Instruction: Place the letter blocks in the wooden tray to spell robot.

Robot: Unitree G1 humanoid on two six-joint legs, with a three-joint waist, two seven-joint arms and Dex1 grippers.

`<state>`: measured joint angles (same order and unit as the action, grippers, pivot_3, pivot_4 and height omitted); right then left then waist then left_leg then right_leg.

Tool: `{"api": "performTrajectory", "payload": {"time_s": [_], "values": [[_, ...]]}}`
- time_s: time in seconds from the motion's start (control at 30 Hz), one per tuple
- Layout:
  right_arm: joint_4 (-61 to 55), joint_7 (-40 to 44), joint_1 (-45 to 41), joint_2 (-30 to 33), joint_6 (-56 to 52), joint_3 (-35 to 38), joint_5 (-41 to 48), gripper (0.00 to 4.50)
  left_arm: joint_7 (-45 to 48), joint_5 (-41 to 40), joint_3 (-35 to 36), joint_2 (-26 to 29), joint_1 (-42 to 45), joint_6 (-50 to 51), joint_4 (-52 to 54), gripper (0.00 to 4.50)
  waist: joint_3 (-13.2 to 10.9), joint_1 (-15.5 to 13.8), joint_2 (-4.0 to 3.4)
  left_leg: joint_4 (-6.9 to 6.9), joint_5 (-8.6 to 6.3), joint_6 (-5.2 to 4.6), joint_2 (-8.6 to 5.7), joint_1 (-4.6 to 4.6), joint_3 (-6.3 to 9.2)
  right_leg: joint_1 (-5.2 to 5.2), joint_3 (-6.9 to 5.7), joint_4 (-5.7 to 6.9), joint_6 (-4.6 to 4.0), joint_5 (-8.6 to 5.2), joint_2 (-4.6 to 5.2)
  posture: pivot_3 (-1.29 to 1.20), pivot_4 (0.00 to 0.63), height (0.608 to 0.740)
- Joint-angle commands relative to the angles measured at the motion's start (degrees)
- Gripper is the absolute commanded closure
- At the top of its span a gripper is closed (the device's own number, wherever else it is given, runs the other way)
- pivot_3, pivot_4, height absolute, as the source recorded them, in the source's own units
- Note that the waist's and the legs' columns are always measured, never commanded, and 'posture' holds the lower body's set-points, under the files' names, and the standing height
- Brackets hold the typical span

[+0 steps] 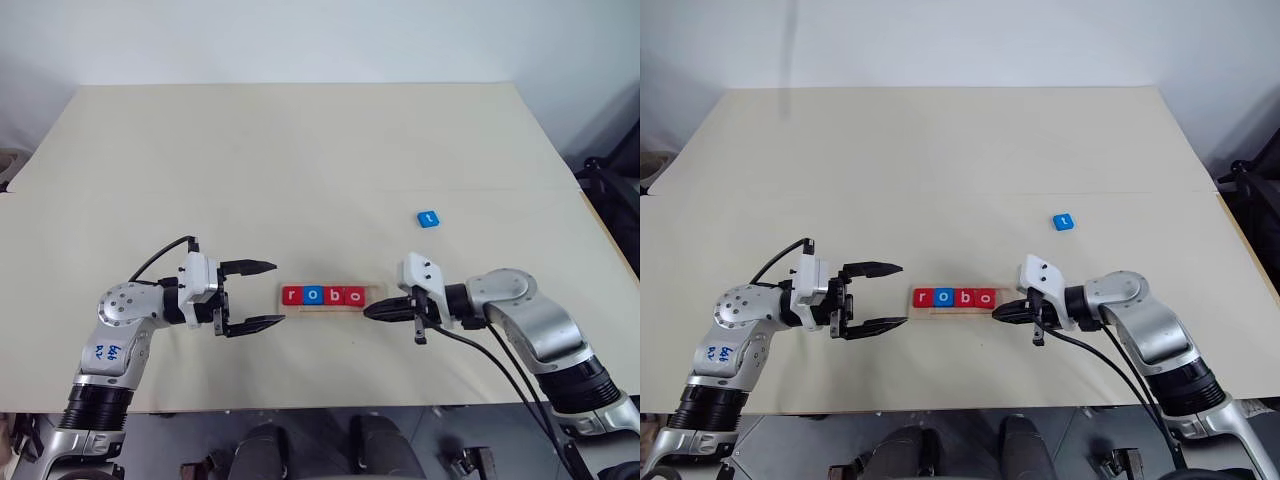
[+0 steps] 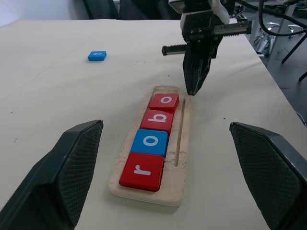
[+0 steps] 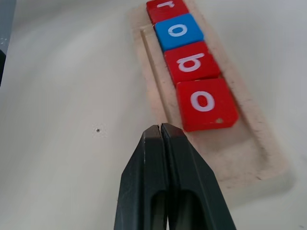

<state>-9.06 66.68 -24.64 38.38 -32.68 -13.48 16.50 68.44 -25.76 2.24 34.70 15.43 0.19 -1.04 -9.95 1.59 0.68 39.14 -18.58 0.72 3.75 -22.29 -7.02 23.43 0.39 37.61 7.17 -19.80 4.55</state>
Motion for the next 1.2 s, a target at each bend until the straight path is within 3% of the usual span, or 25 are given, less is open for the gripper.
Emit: {"api": "performTrajectory", "payload": {"time_s": [0.03,0.5,0.67,0.77,0.9,1.03,1.2], "values": [[0.1,-1.6,-2.0,-1.1,0.2,-0.6,-0.6,4.45,0.1,-0.1,0.6,0.2,0.2,-0.6,0.6,0.0,0.0,0.0,0.0,0.0,0.0,0.0,0.0,0.0,0.0,0.01,0.0,0.0,0.0,0.0,0.0,0.0,0.15,0.74],[1.9,-0.9,-3.4,-1.9,1.8,-0.1,0.3,4.45,-0.5,-0.2,0.8,0.1,-0.2,-0.4,1.3,0.0,0.0,0.0,0.0,0.0,0.0,0.0,0.0,-0.01,-0.01,0.01,0.0,0.01,0.0,0.0,0.0,0.0,0.15,0.74],[-2.3,0.4,0.3,1.0,1.4,5.3,4.7,4.45,-0.3,-0.2,0.7,0.2,-0.2,-0.3,1.3,0.0,0.0,-0.1,0.0,0.0,0.0,0.0,0.0,-0.02,0.01,0.0,-0.01,0.02,0.0,0.0,0.0,0.0,0.15,0.74],[-3.6,-3.4,4.5,1.7,1.9,13.2,7.1,4.45,-0.2,-0.2,0.6,0.2,0.2,-0.2,1.0,0.0,0.0,-0.3,0.01,0.0,0.0,-0.01,-0.02,-0.02,0.04,-0.03,-0.02,-0.03,0.01,0.0,0.02,0.0,0.15,0.74],[-6.0,-7.6,12.3,2.4,2.4,21.9,8.4,3.55,-0.1,-0.1,0.3,0.0,0.5,-0.3,0.5,0.0,0.0,-0.3,0.02,-0.01,0.0,0.0,-0.02,-0.02,0.02,-0.03,-0.01,-0.05,0.01,0.0,0.01,0.0,0.15,0.74],[-7.4,-11.9,23.6,1.4,7.2,32.0,7.7,2.14,0.1,0.0,-0.1,-0.4,1.1,-0.2,-0.4,0.0,0.0,-0.9,0.02,-0.03,0.0,0.0,-0.05,-0.02,0.01,-0.03,0.01,-0.12,0.01,0.0,0.01,0.0,0.15,0.74],[-6.4,-16.4,32.6,-1.9,14.3,39.0,7.0,0.49,0.5,0.2,-0.4,-0.5,2.4,-0.3,-2.3,0.0,0.0,-1.0,0.02,-0.02,0.0,0.01,-0.05,0.1,-0.07,-0.07,0.08,-0.11,0.01,0.0,-0.05,0.0,0.15,0.74]]}}
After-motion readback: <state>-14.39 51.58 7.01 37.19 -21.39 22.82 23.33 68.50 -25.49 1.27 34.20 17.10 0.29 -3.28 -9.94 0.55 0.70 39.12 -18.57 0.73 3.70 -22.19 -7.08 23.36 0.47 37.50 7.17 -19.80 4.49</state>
